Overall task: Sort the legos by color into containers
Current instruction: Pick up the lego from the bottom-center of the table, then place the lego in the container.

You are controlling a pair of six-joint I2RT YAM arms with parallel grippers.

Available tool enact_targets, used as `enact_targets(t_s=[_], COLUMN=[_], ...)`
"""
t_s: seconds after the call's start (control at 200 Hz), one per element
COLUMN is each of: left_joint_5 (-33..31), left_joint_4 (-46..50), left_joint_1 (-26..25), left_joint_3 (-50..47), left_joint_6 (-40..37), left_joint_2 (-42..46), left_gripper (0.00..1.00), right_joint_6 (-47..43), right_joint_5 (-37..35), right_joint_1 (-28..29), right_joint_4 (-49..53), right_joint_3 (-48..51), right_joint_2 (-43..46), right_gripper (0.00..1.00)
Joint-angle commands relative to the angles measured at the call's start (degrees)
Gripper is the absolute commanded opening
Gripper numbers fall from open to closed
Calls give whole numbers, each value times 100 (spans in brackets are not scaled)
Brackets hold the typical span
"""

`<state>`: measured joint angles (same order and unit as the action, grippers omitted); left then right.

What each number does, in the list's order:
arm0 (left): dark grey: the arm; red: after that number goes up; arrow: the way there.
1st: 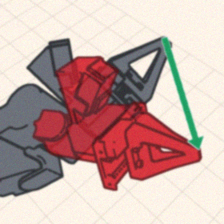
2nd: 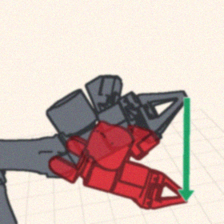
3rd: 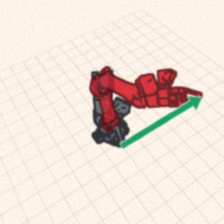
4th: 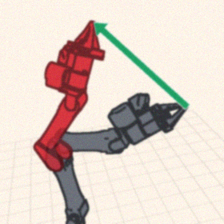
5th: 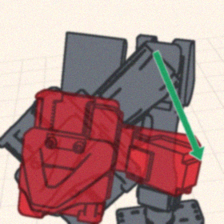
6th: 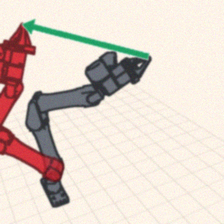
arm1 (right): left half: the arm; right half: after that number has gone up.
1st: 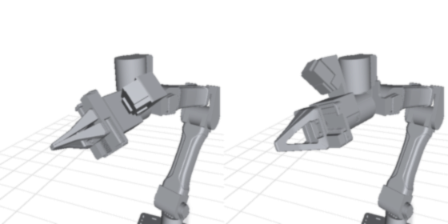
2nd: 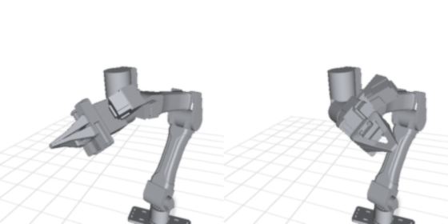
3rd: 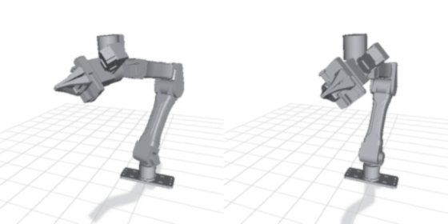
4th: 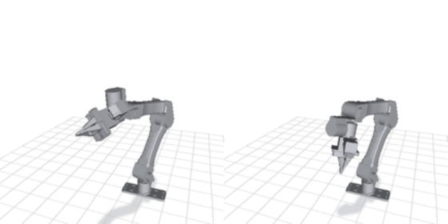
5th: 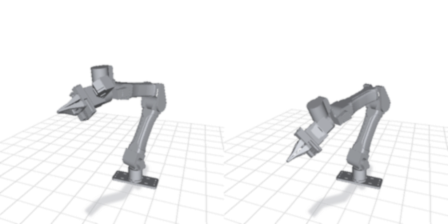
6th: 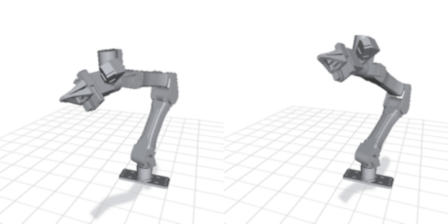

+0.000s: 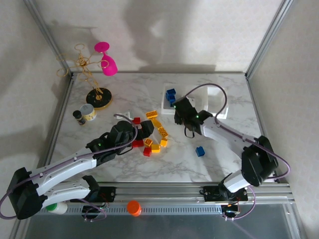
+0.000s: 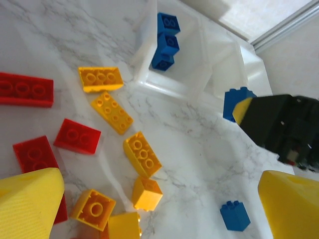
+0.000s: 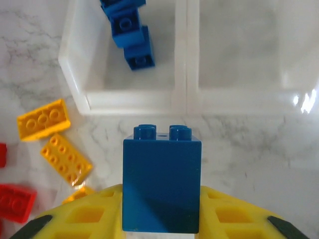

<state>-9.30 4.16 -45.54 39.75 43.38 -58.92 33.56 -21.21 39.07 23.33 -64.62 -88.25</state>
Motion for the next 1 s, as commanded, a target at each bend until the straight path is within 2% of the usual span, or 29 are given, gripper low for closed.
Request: enact_targets(t_s=[0.0, 0.235, 0.496, 0.736, 0.906, 0.996], left_joint_5=[180, 329, 526, 576, 622, 622], left_joint_4=[134, -87, -306, -416, -417, -416], left_joint_1=[260, 587, 817, 994, 1038, 1047], left_joint_3=[207, 353, 479, 411, 402, 402], left_joint_6=[-287, -435, -462, -448, -448, -435], left_joint_2=[-55, -316, -724, -814, -846, -841], left_gripper=[100, 100, 100, 100, 100, 100], right_joint_6=[-771, -1308, -1686, -1846, -1875, -1905], right_joint_5=[55, 145, 261, 325, 300, 336], right_joint_1=[-219, -582, -864, -1048, -1051, -1055], right_joint_4=[-327, -443, -490, -494, -496, -497], right_joint_3=[-612, -1808, -2782, -3233, -3294, -3272], right_joint_2=[-613, -1855, -2819, -3254, -3301, -3228], right_gripper=[33, 32, 33, 37, 48, 51])
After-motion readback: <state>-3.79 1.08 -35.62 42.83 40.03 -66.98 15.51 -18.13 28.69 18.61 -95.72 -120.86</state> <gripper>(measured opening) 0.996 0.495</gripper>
